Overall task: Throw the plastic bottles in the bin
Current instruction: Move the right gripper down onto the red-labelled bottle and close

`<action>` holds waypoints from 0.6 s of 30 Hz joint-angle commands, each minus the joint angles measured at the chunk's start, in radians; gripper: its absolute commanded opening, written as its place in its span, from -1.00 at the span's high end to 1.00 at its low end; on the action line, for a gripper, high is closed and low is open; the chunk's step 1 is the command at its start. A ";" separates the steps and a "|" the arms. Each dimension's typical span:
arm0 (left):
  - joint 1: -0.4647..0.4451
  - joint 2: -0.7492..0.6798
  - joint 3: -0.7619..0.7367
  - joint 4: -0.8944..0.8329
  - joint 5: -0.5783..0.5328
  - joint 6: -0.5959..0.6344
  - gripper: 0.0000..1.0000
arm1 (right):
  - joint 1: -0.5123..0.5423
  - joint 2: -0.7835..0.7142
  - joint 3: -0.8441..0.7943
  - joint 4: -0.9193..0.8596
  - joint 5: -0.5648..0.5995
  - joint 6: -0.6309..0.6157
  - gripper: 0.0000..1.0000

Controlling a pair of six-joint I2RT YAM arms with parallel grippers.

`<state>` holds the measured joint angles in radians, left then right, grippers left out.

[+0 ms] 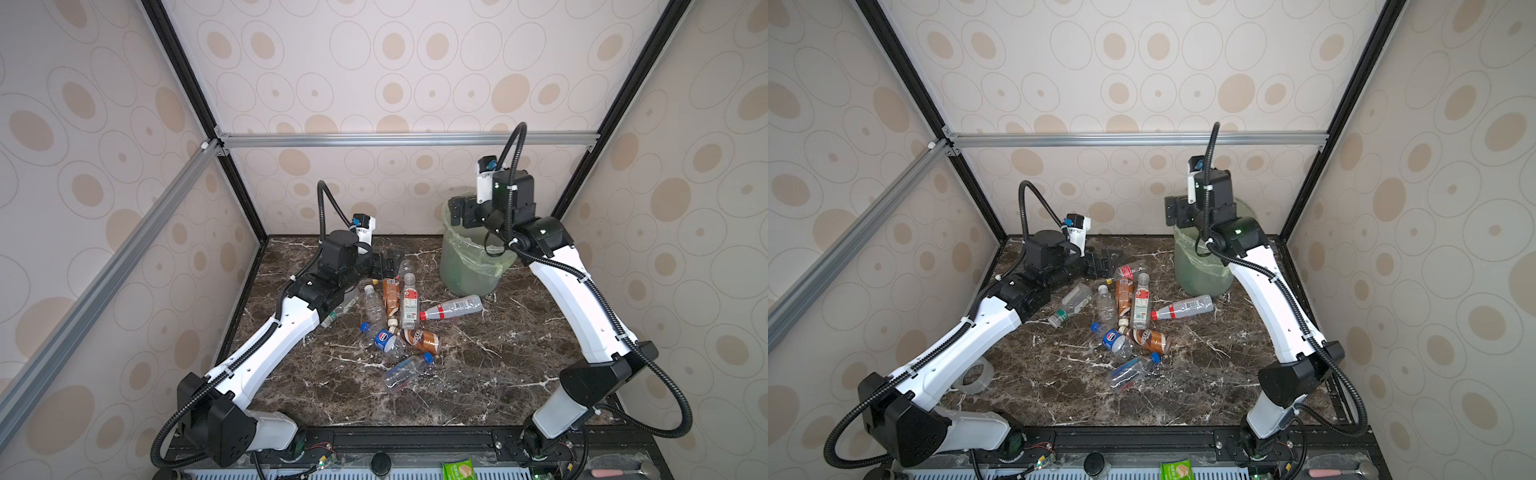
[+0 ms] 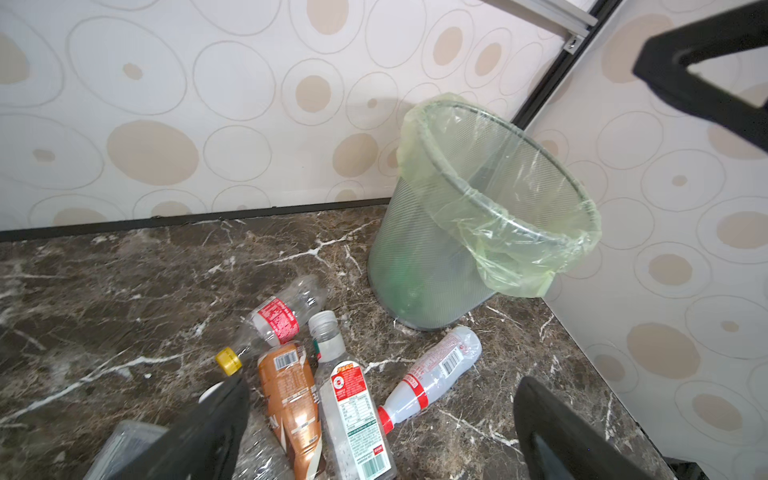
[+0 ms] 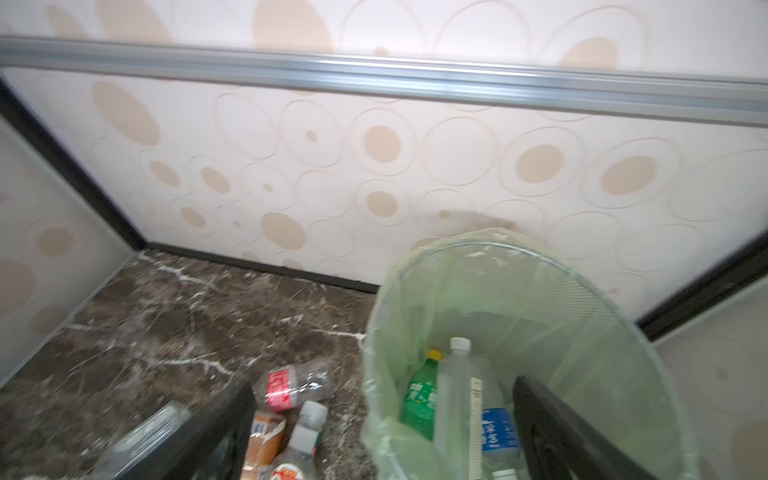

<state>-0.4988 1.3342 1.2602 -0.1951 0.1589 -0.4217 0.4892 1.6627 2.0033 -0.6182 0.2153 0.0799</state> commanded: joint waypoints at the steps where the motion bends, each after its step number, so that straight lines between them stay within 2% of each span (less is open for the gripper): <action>1: 0.044 -0.071 -0.052 0.033 0.008 -0.054 -0.99 | 0.075 0.018 -0.077 -0.084 -0.001 0.004 -0.99; 5: 0.116 -0.149 -0.163 0.103 0.080 -0.127 -0.98 | 0.144 0.048 -0.181 -0.089 0.001 0.049 -0.99; 8: 0.167 -0.179 -0.216 0.117 0.136 -0.165 -0.98 | 0.157 0.082 -0.254 -0.092 -0.022 0.109 -0.99; 18: 0.206 -0.228 -0.317 0.153 0.186 -0.195 -0.98 | 0.196 0.241 -0.393 -0.067 -0.045 0.191 -0.99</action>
<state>-0.3012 1.1282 0.9482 -0.0822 0.3130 -0.5919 0.6724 1.8790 1.6363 -0.6849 0.1810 0.2256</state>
